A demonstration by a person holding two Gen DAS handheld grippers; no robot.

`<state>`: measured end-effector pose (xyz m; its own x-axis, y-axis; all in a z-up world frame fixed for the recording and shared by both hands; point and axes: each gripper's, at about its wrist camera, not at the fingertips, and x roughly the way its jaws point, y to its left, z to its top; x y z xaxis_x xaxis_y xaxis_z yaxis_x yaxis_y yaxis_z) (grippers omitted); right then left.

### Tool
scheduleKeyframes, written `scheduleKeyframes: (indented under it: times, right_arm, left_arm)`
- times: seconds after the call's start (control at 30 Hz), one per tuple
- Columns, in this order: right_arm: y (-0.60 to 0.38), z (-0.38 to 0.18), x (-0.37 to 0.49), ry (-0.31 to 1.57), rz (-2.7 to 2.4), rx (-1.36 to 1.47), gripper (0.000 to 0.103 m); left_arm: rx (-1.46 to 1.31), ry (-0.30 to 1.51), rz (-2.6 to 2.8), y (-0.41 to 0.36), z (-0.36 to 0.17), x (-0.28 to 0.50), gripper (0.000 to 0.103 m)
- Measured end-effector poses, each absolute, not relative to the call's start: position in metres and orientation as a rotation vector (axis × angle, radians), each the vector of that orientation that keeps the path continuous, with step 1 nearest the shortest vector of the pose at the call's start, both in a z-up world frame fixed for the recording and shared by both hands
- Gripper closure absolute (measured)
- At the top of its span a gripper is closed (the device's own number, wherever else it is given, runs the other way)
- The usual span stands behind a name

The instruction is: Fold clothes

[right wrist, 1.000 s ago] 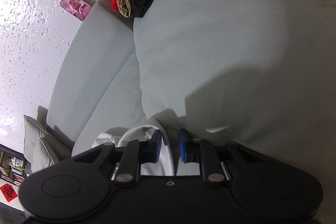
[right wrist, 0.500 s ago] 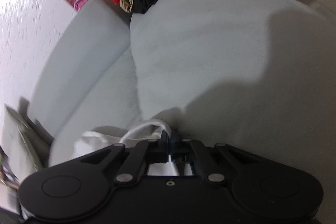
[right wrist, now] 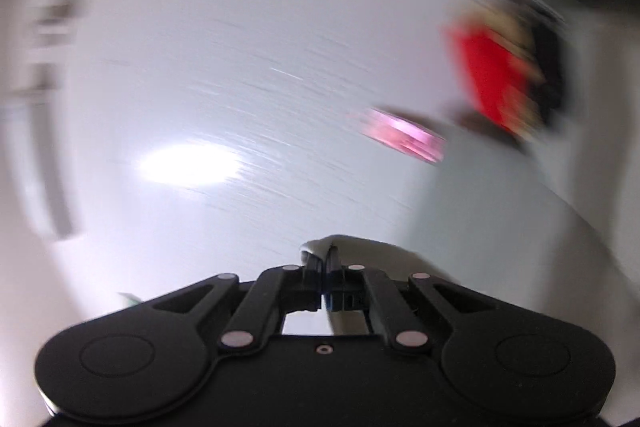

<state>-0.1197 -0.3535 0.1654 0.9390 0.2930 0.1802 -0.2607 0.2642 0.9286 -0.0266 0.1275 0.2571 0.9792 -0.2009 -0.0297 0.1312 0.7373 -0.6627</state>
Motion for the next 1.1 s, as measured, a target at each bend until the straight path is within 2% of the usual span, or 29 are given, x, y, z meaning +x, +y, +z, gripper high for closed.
scheduleKeyframes:
  times: [0.13, 0.33, 0.5, 0.67, 0.8, 0.93, 1.0, 1.1]
  right_arm:
    - [-0.336, 0.220, -0.158, -0.078, 0.385, 1.085, 0.101]
    - [-0.335, 0.251, -0.208, -0.166, 0.436, 1.053, 0.101]
    - [-0.322, 0.268, -0.202, -0.164, 0.454, 0.987, 0.101]
    - [-0.315, 0.261, -0.163, -0.097, 0.418, 0.971, 0.101]
    - [-0.305, 0.229, -0.083, 0.094, 0.301, 0.894, 0.101]
    - [-0.282, 0.187, 0.019, 0.293, 0.077, 0.686, 0.101]
    - [-0.275, 0.182, 0.049, 0.303, 0.024, 0.647, 0.101]
    - [-0.276, 0.207, 0.051, 0.195, 0.069, 0.666, 0.101]
  left_arm:
    - [-0.678, 0.005, -0.162, 0.128, 0.292, -0.064, 0.099]
    - [-0.666, -0.139, -0.196, 0.129, 0.329, -0.109, 0.098]
    - [-0.623, -0.162, -0.166, 0.122, 0.342, -0.109, 0.098]
    - [-0.611, -0.051, -0.105, 0.130, 0.319, -0.046, 0.098]
    - [-0.524, 0.145, 0.002, 0.138, 0.280, 0.046, 0.098]
    - [-0.483, 0.351, 0.133, 0.142, 0.232, 0.147, 0.099]
    - [-0.483, 0.345, 0.116, 0.137, 0.236, 0.166, 0.099]
    - [-0.392, 0.196, 0.083, 0.127, 0.269, 0.156, 0.098]
